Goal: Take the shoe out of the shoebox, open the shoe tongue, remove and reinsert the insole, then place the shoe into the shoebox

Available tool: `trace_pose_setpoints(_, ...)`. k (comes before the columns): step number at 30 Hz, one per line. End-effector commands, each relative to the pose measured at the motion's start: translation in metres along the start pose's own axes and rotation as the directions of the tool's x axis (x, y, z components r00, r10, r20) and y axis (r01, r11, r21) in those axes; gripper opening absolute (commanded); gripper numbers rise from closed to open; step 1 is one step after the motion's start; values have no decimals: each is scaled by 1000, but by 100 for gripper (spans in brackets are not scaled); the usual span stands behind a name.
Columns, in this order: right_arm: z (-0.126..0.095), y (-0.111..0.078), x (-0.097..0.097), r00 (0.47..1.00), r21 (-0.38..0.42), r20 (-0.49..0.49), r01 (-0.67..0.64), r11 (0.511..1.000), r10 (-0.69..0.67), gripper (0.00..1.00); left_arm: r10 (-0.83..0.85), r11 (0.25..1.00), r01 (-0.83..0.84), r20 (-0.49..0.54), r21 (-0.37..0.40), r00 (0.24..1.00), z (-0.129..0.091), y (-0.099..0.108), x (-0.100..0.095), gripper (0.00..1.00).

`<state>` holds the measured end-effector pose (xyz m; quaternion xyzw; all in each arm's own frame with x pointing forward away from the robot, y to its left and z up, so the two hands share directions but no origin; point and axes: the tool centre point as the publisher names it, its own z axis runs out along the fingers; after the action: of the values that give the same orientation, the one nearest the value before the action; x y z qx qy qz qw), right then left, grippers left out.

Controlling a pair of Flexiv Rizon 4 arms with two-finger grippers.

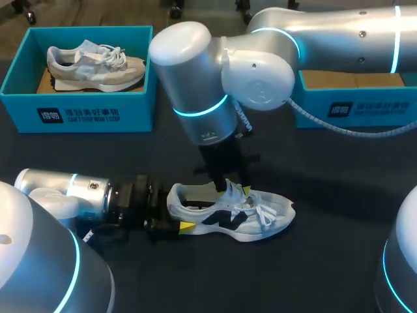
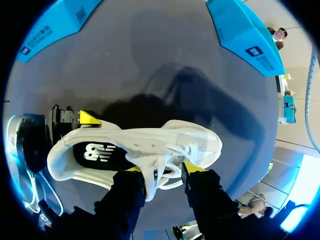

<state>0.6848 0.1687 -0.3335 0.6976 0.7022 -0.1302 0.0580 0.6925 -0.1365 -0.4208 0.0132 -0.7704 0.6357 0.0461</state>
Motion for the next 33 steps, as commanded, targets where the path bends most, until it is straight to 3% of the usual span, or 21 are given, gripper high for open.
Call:
trace_pose_setpoints(1, -1, -3, -5, 1000, 2, -19, 3, 1000, -3, 34, 0, 1000, 0, 1, 0, 1000, 4, 5, -3, 0)
trace_pose_setpoints(3, -2, -4, -7, 999, 9, -33, 6, 1000, -5, 33, 0, 1000, 0, 1, 0, 1000, 4, 5, -3, 0)
trace_pose_setpoints(4, -2, -5, -9, 999, 10, -45, 9, 1000, -9, 27, 0, 1000, 0, 1, 0, 1000, 4, 5, -3, 0)
trace_pose_setpoints(6, -2, -6, -12, 998, 15, -65, 12, 1000, -11, 0, 0, 1000, 0, 1, 0, 1000, 4, 5, -3, 0)
trace_pose_setpoints(19, 4, -17, -44, 955, -26, -273, 112, 993, -115, 0, 0, 1000, 0, 1, 0, 1000, 4, 5, -3, 0)
trace_pose_setpoints(33, 16, -23, -64, 906, 16, -416, 93, 996, -78, 0, 0, 1000, 0, 1, 0, 1000, 4, 5, -3, 0)
